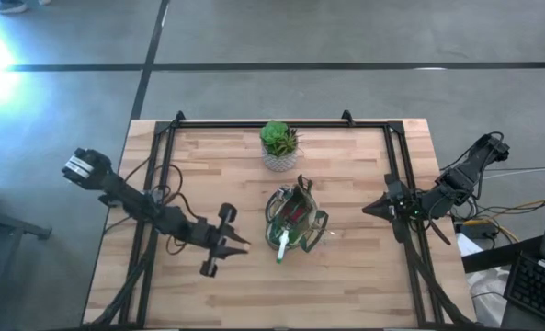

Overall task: Pick & Place Garden tools in Gardening bag
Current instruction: Put the brown trowel into the side pocket of the gardening bag

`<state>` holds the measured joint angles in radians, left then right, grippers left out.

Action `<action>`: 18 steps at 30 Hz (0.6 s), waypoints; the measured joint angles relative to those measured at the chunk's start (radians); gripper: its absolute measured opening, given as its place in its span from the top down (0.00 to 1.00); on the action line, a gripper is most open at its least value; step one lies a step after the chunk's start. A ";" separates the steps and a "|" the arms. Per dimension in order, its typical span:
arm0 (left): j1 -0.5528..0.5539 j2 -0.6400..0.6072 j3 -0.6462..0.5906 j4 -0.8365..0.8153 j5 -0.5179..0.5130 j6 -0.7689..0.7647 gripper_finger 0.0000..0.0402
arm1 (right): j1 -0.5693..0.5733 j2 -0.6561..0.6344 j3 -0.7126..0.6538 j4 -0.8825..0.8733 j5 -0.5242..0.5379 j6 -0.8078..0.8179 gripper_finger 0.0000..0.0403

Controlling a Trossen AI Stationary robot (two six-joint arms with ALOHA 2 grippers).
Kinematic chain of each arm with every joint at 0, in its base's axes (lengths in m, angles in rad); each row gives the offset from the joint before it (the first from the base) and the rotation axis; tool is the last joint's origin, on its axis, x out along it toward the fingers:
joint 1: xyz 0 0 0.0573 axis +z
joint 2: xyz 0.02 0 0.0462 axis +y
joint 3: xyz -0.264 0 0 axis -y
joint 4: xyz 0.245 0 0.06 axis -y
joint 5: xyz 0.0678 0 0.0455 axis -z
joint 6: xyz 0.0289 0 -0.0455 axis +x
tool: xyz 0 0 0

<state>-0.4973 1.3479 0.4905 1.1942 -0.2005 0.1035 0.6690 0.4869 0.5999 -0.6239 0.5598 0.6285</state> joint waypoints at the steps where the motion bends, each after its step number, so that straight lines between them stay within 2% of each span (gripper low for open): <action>1: 0.000 0.000 0.004 0.001 -0.017 -0.002 0.83 | 0.000 0.000 0.000 0.000 0.000 0.000 0.98; 12: 0.000 0.011 0.033 0.036 -0.108 -0.050 0.83 | 0.000 0.000 0.000 0.000 0.000 0.000 0.98; 18: 0.006 0.093 0.043 0.141 -0.142 -0.062 0.83 | 0.000 0.000 0.000 0.000 0.000 0.000 0.98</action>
<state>-0.4916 1.4405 0.5338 1.3353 -0.3424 0.0413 0.6693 0.4870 0.5999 -0.6239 0.5598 0.6285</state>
